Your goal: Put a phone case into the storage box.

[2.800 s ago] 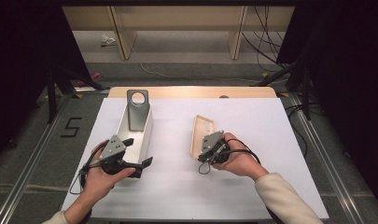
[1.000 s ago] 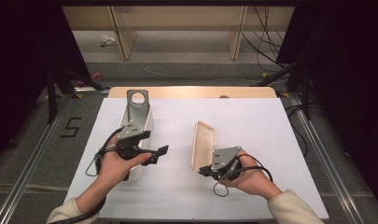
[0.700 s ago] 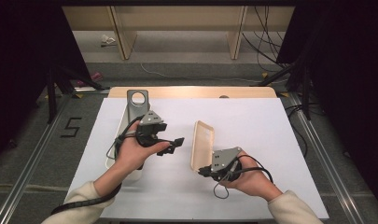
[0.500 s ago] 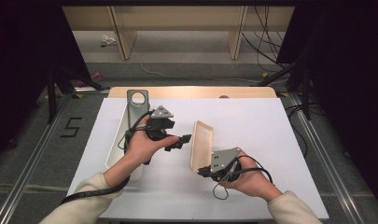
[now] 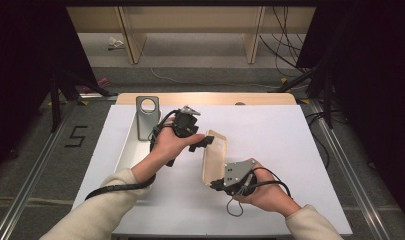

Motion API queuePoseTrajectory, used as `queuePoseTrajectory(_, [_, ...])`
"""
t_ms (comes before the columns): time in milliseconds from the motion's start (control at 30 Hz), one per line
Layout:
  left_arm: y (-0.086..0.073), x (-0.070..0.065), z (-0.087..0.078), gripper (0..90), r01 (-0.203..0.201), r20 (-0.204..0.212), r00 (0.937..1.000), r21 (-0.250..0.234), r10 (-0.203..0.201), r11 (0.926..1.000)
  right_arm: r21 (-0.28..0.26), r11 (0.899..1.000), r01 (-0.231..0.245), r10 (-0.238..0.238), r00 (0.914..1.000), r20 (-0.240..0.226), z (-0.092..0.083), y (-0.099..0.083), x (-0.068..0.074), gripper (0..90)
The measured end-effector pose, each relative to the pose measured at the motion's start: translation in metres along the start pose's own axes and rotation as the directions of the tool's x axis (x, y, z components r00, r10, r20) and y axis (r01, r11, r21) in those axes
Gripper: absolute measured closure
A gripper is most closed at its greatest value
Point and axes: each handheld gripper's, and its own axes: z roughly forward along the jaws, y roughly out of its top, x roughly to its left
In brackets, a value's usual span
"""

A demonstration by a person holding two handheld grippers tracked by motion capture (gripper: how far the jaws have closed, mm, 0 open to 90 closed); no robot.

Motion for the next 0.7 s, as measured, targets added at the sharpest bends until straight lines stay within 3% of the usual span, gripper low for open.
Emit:
queuePoseTrajectory(233, [0.004, 0.002, 0.011, 38.9, 0.033, -0.006, 0.9994, 0.04, -0.033, 0.9987, -0.001, 1.0, 0.011, -0.011, 0.9999, 0.005, 0.0, 0.001, 0.0, 87.9])
queuePoseTrajectory(467, [0.001, 0.005, 0.015, 49.5, 0.072, 0.016, 0.9972, 0.062, -0.073, 0.9955, 0.005, 1.0, 0.022, -0.022, 0.9997, 0.01, 0.0, 0.003, 0.001, 87.9])
queuePoseTrajectory(700, [0.0, 0.004, 0.013, 65.1, 0.104, 0.04, 0.9935, 0.058, -0.106, 0.9929, 0.025, 0.999, 0.039, -0.04, 0.9991, 0.016, 0.001, 0.003, 0.002, 87.9])
